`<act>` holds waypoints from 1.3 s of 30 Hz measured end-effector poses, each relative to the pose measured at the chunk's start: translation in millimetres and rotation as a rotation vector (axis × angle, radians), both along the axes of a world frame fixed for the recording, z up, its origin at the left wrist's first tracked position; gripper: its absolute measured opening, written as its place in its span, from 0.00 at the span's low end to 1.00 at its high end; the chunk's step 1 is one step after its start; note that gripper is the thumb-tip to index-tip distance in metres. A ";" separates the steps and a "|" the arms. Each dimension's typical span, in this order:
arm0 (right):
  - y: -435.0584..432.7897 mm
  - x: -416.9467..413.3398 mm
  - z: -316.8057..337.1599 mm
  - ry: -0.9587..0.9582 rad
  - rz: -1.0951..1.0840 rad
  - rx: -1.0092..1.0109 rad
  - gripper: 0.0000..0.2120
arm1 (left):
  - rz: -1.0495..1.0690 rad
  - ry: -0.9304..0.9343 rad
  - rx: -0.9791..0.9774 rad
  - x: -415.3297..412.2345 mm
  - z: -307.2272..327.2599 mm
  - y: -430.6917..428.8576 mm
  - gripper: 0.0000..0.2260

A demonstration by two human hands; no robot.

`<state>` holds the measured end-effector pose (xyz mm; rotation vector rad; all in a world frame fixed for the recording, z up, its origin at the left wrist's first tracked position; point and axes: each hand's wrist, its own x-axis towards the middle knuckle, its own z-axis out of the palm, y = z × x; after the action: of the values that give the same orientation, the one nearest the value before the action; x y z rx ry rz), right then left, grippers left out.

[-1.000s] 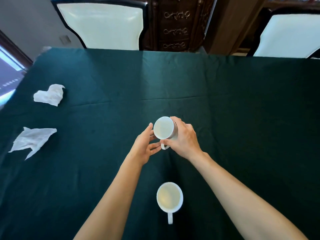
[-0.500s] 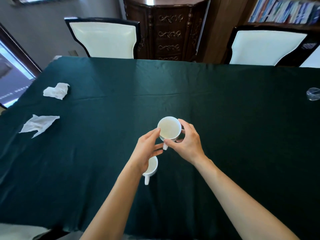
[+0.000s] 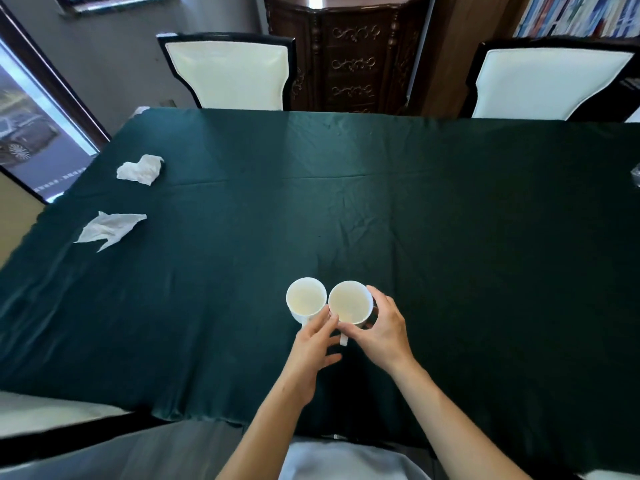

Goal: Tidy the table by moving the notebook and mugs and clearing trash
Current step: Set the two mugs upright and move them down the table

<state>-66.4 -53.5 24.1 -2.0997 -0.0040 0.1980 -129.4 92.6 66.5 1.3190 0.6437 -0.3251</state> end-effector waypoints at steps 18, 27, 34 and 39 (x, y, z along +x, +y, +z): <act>0.7 10.0 -23.2 0.076 -0.025 -0.080 0.43 | -0.058 0.053 -0.015 18.7 -21.9 -9.8 0.15; -9.8 19.2 -26.6 0.085 0.005 -0.067 0.43 | -0.075 0.038 0.006 23.7 -30.0 -18.1 0.19; -14.3 14.9 -27.6 0.148 0.037 -0.037 0.56 | -0.091 0.022 0.029 14.4 -28.1 -21.3 0.18; -24.5 -5.2 -32.1 0.132 -0.051 0.044 0.52 | 0.184 -0.070 0.245 -8.0 -44.2 -15.8 0.09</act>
<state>-71.6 -77.9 -8.0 -2.0372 0.1233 0.3022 -137.4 76.8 22.3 1.4843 0.7574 -0.0509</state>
